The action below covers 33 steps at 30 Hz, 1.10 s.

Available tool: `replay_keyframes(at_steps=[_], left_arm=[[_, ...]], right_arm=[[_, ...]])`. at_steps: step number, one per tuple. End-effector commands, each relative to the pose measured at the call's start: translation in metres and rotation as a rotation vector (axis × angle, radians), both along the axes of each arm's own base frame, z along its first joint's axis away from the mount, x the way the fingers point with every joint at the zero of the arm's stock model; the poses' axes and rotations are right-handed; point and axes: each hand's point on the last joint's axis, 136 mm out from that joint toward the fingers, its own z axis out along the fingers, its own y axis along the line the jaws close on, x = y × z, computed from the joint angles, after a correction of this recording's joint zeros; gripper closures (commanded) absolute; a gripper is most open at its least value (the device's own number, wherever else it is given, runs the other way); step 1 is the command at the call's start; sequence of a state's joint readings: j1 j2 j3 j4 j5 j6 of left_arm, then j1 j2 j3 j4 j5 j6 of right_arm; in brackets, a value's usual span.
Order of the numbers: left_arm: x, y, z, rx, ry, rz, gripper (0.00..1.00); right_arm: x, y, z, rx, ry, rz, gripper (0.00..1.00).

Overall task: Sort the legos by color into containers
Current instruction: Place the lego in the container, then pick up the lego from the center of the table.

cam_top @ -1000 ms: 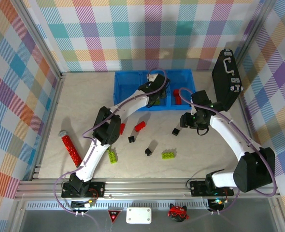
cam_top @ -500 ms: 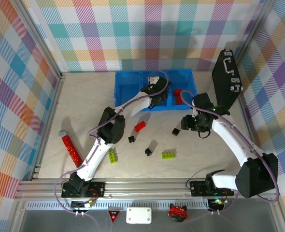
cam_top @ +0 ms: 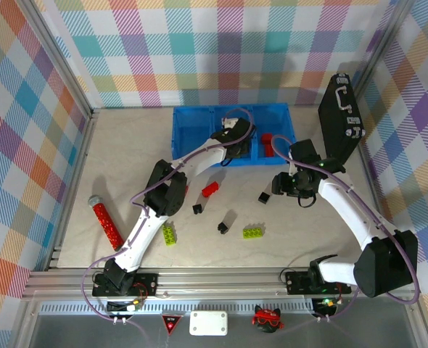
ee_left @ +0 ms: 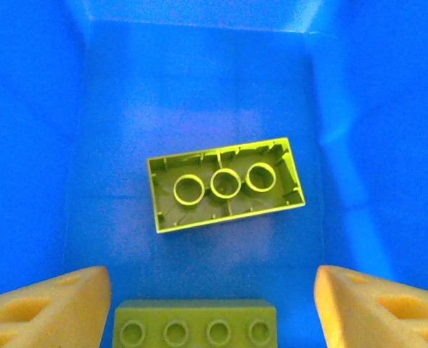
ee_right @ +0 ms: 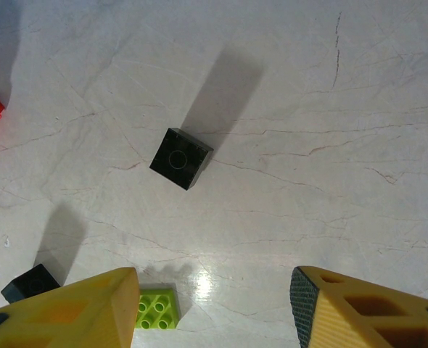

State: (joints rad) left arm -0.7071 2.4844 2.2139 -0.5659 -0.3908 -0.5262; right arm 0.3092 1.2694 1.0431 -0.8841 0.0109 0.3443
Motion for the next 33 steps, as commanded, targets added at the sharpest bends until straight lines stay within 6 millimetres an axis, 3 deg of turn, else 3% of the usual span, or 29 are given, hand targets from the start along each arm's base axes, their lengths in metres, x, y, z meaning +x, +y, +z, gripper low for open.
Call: replay_keyframes(at_steps=[1,9,16,22,28,33], left_arm=[[-0.006,-0.011,0.064,-0.081,-0.082,-0.052,0.29],[-0.039,-0.009,0.091,-0.081,-0.028,-0.166,0.32],[-0.084,0.005,0.084,-0.034,0.102,-0.291,0.33],[-0.118,0.027,0.085,-0.011,0.137,-0.333,0.33],[-0.151,0.063,0.088,0.052,0.162,-0.336,0.34],[-0.178,0.090,0.076,0.064,0.207,-0.298,0.34]], right_arm=[[-0.005,0.001,0.009,0.011,-0.008,-0.008,0.41],[-0.007,0.002,0.000,0.022,0.015,-0.017,0.41],[-0.010,0.003,-0.009,0.031,0.046,-0.028,0.41],[-0.011,0.004,-0.014,0.036,0.069,-0.049,0.42],[-0.011,0.010,-0.018,0.074,0.097,-0.064,0.42],[-0.009,0.012,-0.021,0.072,0.110,-0.064,0.42]])
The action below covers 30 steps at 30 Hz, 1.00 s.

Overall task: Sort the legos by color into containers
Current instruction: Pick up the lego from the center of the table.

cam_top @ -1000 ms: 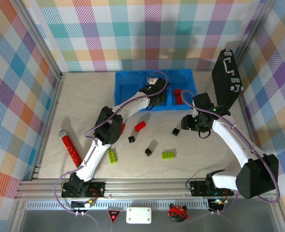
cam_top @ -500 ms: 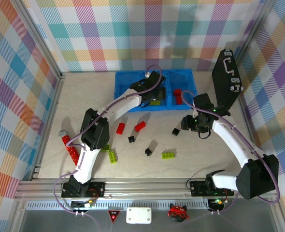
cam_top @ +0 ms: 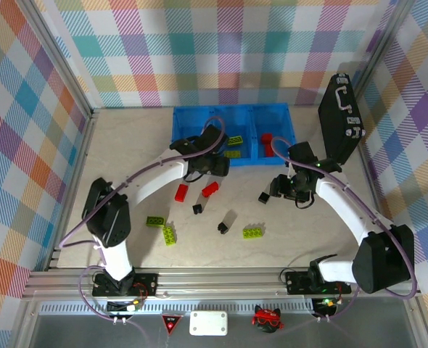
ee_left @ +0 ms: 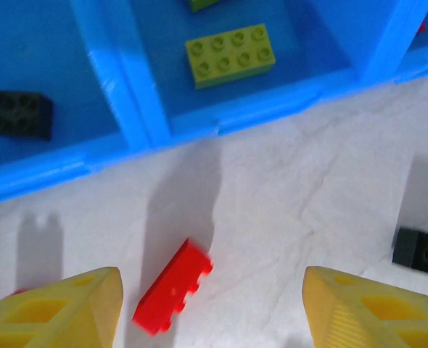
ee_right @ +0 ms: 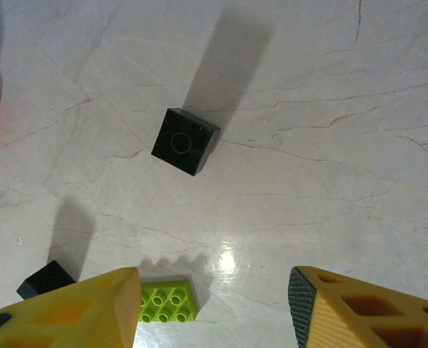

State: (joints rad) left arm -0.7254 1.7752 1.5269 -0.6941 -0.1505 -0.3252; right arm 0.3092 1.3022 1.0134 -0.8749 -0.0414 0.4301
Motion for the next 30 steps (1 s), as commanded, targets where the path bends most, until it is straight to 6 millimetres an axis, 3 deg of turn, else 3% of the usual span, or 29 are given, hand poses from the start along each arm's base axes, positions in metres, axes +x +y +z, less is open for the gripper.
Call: replay_keyframes(at_steps=[1,8,16,22,30], left_arm=[[-0.022,0.019,-0.006,0.029,0.032,0.021,0.34],[-0.048,0.050,-0.030,0.045,0.092,0.139,0.34],[-0.075,0.068,-0.064,0.049,0.183,0.236,0.35],[-0.087,0.064,-0.081,0.055,0.215,0.234,0.39],[-0.087,0.054,-0.099,0.084,0.253,0.221,0.40]], right_arm=[[-0.002,0.005,-0.004,0.018,0.028,-0.001,0.42],[0.002,0.010,-0.009,0.030,0.042,0.008,0.43],[0.004,0.016,-0.019,0.034,0.063,0.034,0.43],[0.007,0.021,-0.022,0.040,0.069,0.047,0.43],[0.008,0.022,-0.024,0.033,0.072,0.058,0.43]])
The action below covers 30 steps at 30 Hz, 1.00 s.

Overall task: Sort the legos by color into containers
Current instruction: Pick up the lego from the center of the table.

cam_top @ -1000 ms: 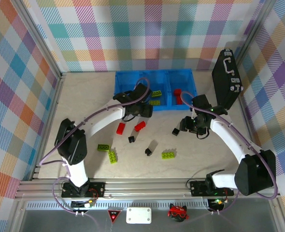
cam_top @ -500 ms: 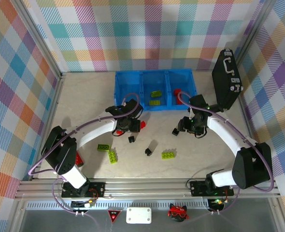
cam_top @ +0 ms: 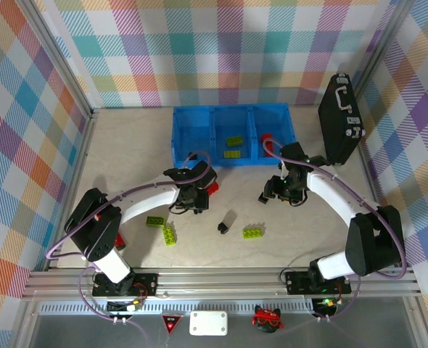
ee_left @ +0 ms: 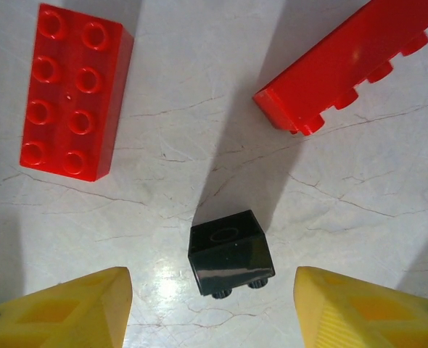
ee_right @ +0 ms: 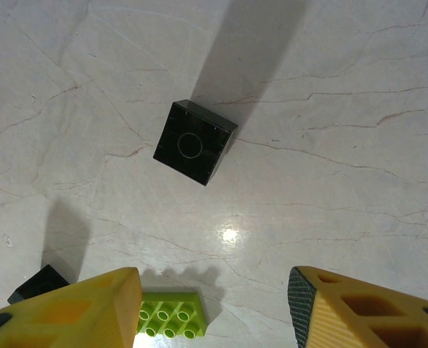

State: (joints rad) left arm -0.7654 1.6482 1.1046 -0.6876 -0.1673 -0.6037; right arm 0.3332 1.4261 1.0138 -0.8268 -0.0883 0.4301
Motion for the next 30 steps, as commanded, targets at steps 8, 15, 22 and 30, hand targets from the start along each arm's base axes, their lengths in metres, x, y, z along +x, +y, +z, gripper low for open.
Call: replay_keyframes(at_steps=[8,15,22,30], left_arm=[[-0.004,-0.015,-0.024,-0.022,0.051,0.006,0.43],[-0.008,-0.010,-0.029,0.005,0.057,0.002,0.51],[-0.010,-0.005,-0.034,0.030,0.068,0.007,0.53],[-0.012,-0.004,-0.034,0.032,0.063,0.002,0.62]], right_arm=[[0.001,0.003,0.003,0.005,-0.007,0.018,0.43],[0.001,0.004,0.001,0.006,-0.003,0.017,0.42],[0.001,0.004,0.000,0.005,-0.002,0.018,0.43],[0.002,0.004,-0.001,0.000,-0.001,0.024,0.43]])
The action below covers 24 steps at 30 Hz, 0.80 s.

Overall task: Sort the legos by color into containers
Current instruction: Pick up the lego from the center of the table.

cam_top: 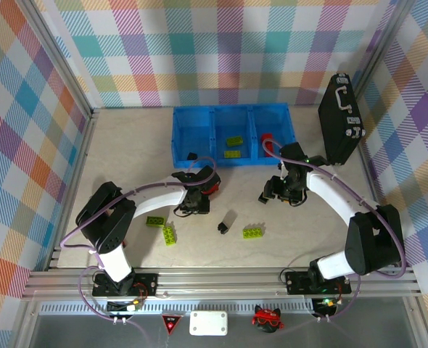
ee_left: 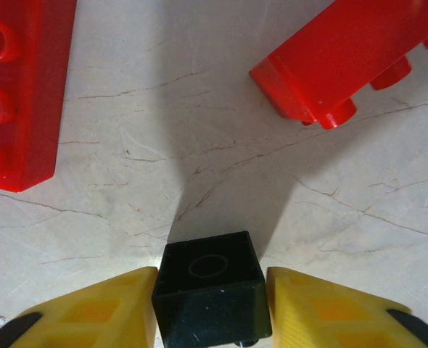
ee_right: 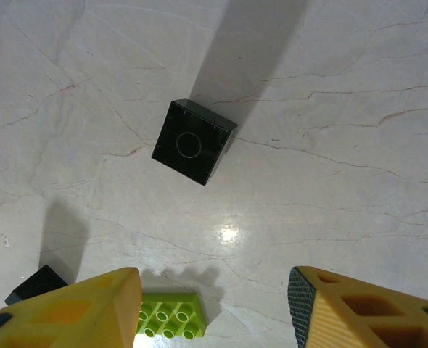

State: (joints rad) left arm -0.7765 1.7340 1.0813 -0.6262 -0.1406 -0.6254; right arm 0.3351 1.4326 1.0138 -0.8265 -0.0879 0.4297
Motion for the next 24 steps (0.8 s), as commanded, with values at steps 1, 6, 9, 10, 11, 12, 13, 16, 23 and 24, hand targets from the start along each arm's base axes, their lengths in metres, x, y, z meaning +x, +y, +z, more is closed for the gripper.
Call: replay_keyframes(at_steps=[1,6,9,10,11,12,13,16,23,24], left_arm=[[-0.008,0.004,-0.001,0.024,0.006,-0.004,0.63],[-0.005,0.004,0.008,0.022,-0.014,-0.010,0.67],[-0.003,0.005,0.017,0.025,-0.036,-0.017,0.67],[-0.002,0.006,0.021,0.026,-0.043,-0.019,0.67],[-0.002,0.006,0.025,0.024,-0.050,-0.022,0.67],[0.000,0.005,0.029,0.020,-0.058,-0.025,0.67],[0.001,0.005,0.033,0.020,-0.065,-0.027,0.67],[0.006,0.005,0.046,0.019,-0.095,-0.036,0.67],[0.029,0.013,0.086,0.028,-0.174,-0.052,0.67],[0.033,0.014,0.092,0.021,-0.186,-0.055,0.67]], right_arm=[[0.002,0.003,0.001,0.000,-0.005,0.022,0.43],[0.001,0.002,0.000,-0.001,-0.006,0.023,0.43],[0.001,0.002,0.001,-0.004,-0.007,0.023,0.43],[0.002,0.002,0.001,-0.005,-0.009,0.023,0.43],[0.002,0.002,0.002,-0.005,-0.010,0.023,0.43],[0.002,0.002,0.002,-0.005,-0.011,0.023,0.43],[0.002,0.002,0.002,-0.005,-0.011,0.022,0.43],[0.003,0.001,0.003,-0.006,-0.012,0.021,0.43],[0.003,0.000,0.004,-0.014,-0.016,0.022,0.43],[0.002,-0.001,0.004,-0.018,-0.016,0.021,0.43]])
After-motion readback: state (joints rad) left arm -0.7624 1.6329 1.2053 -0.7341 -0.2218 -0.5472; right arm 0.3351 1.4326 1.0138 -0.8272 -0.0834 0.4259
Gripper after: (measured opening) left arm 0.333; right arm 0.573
